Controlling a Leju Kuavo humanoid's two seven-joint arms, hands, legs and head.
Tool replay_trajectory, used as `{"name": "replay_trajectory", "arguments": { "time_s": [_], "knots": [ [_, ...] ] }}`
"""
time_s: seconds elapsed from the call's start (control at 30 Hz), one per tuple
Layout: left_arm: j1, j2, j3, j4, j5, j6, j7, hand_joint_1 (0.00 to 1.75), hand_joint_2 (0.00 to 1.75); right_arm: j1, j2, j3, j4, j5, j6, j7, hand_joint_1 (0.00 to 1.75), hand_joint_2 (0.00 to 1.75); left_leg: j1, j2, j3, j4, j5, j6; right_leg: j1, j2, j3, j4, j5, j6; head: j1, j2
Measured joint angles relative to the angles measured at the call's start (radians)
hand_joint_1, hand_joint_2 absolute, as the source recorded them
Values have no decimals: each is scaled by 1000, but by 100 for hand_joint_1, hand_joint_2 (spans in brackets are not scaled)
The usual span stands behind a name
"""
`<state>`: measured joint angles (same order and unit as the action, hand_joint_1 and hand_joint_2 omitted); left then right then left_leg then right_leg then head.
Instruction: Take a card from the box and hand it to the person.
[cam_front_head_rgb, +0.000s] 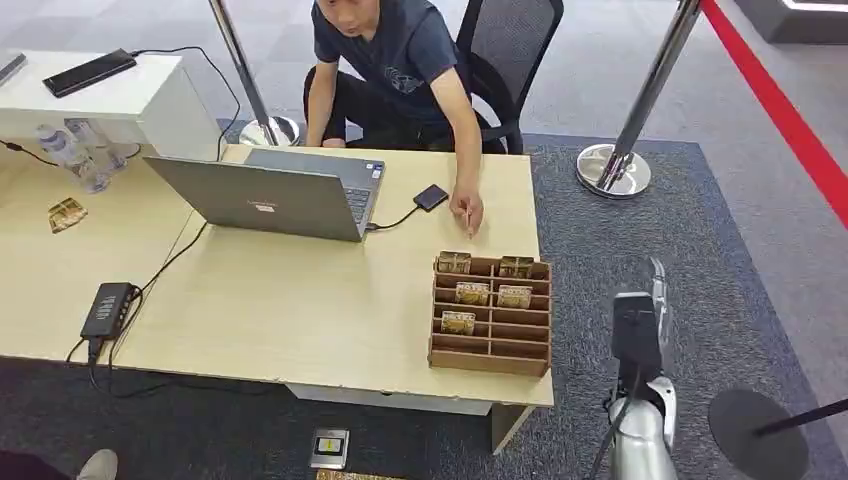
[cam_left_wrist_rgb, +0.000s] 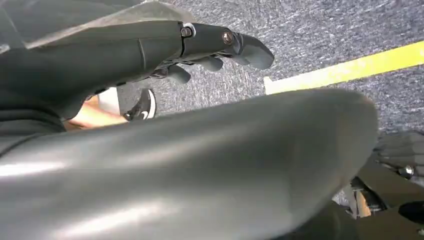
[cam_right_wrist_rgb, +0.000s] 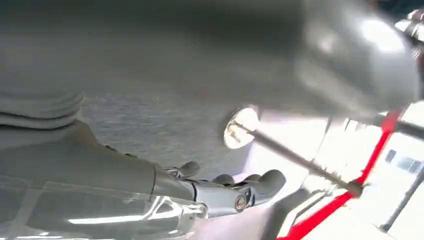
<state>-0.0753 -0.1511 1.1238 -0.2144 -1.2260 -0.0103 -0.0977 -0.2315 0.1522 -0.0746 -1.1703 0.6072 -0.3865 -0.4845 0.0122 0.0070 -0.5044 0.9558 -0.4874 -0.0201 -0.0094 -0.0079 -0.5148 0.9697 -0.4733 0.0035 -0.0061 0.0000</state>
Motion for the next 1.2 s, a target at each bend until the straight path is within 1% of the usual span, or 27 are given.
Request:
{"name": "replay_trajectory", "arguments": {
  "time_s": [0.2,0.27,0.33,0.43,0.5,0.77,0.87,0.9,0.93,0.97,1.0,1.03,1.07,1.1,1.2],
  "knots": [
    [-2,0,0,0,-10,-7,0,0,0,-45,-9,166,-52,108,31,44,0,175,0,0,0,0,0,0,0,0,0,0,0,0,0,0],
    [-3,0,0,0,-13,-7,0,0,0,-52,-15,215,-61,157,26,62,0,175,0,0,0,0,0,0,0,0,-1,0,0,0,0,0],
    [-2,0,0,0,-13,-7,0,0,0,-51,-26,254,-68,212,5,86,0,175,0,0,0,0,0,0,0,0,-1,0,0,0,0,0],
    [-2,1,0,0,-13,-8,-1,0,0,-42,-41,300,-88,304,-48,132,0,175,0,0,-1,0,0,0,0,0,-1,0,0,0,0,0],
    [-2,1,0,0,-13,-8,-1,0,0,-35,-47,316,-100,364,-72,164,0,175,0,0,-1,0,0,0,0,0,-1,0,0,0,0,0],
    [-1,2,4,0,-3,-10,-7,0,0,1,-95,404,-145,616,-132,301,0,175,0,0,-1,0,0,0,0,0,-1,0,0,0,0,0],
    [0,2,6,0,3,-10,-10,0,0,6,-107,430,-155,695,-138,349,0,175,0,0,-1,0,0,0,0,0,-1,0,0,0,0,0],
    [0,2,6,0,4,-10,-10,0,0,7,-110,437,-156,703,-137,353,17,175,0,0,-1,0,0,0,0,0,-1,0,0,0,0,0],
    [1,2,7,0,5,-10,-10,0,0,6,-111,445,-156,706,-133,358,28,175,0,0,-1,0,0,0,0,0,-1,0,0,0,0,0],
    [1,2,8,0,5,-10,-10,0,0,5,-111,451,-155,706,-126,359,28,175,0,0,-1,0,0,0,0,0,-1,0,0,0,0,0],
    [1,2,9,0,6,-10,-10,0,0,5,-111,459,-153,702,-118,359,75,175,0,0,-1,0,0,0,0,0,-1,0,0,0,0,0],
    [1,3,10,0,7,-10,-10,0,0,5,-111,465,-152,692,-111,359,84,175,0,0,-1,0,0,0,0,0,-1,0,0,0,0,0],
    [1,3,11,0,8,-10,-10,0,0,1,-111,472,-147,682,-105,357,84,175,0,0,-1,0,0,0,0,0,-1,0,0,0,0,0],
    [1,3,11,0,8,-10,-10,0,0,-3,-110,476,-139,676,-103,356,129,175,0,0,-1,0,0,0,0,0,-1,0,0,0,0,0],
    [1,3,11,2,9,-10,-11,0,0,-16,-108,487,-117,665,-97,354,127,175,0,0,-1,0,0,0,0,0,-1,0,0,0,0,0]
  ]
}}
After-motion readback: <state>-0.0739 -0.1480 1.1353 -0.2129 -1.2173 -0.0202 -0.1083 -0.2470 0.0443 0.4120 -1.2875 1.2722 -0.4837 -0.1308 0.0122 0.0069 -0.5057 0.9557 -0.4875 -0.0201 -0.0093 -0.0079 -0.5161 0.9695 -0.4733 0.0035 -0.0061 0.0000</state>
